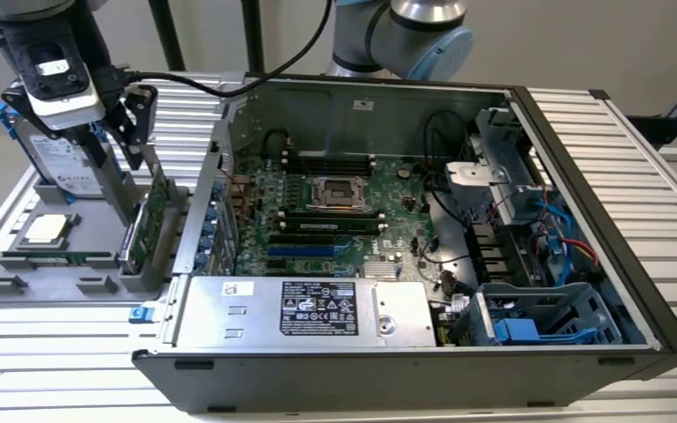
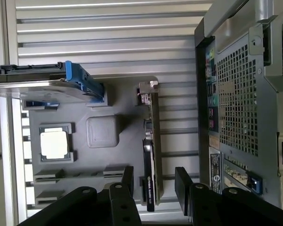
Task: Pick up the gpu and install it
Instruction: 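Pick up the gpu and move the gpu toward the slot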
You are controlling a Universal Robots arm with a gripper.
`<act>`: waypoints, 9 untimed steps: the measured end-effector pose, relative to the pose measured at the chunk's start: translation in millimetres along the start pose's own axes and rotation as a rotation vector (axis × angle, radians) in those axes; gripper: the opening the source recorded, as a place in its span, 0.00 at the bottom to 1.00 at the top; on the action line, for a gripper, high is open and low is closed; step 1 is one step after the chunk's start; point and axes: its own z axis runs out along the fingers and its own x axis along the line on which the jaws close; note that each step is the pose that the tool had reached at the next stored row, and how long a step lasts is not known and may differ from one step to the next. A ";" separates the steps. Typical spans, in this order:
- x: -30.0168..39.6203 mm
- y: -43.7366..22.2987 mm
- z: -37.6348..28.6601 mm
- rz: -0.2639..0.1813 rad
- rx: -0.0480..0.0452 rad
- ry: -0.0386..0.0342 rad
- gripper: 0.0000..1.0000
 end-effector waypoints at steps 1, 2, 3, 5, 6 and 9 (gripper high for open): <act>0.0 0.0 0.8 0.000 0.0001 0.0001 1.00; 0.1 -0.1 1.7 0.000 0.0000 0.0000 1.00; 0.1 -0.1 2.6 0.000 0.0000 0.0000 1.00; 0.2 -0.3 4.2 0.000 0.0000 0.0000 1.00; 0.2 -0.5 4.9 0.000 0.0000 0.0000 1.00; 0.1 -1.1 7.2 0.000 0.0000 0.0000 1.00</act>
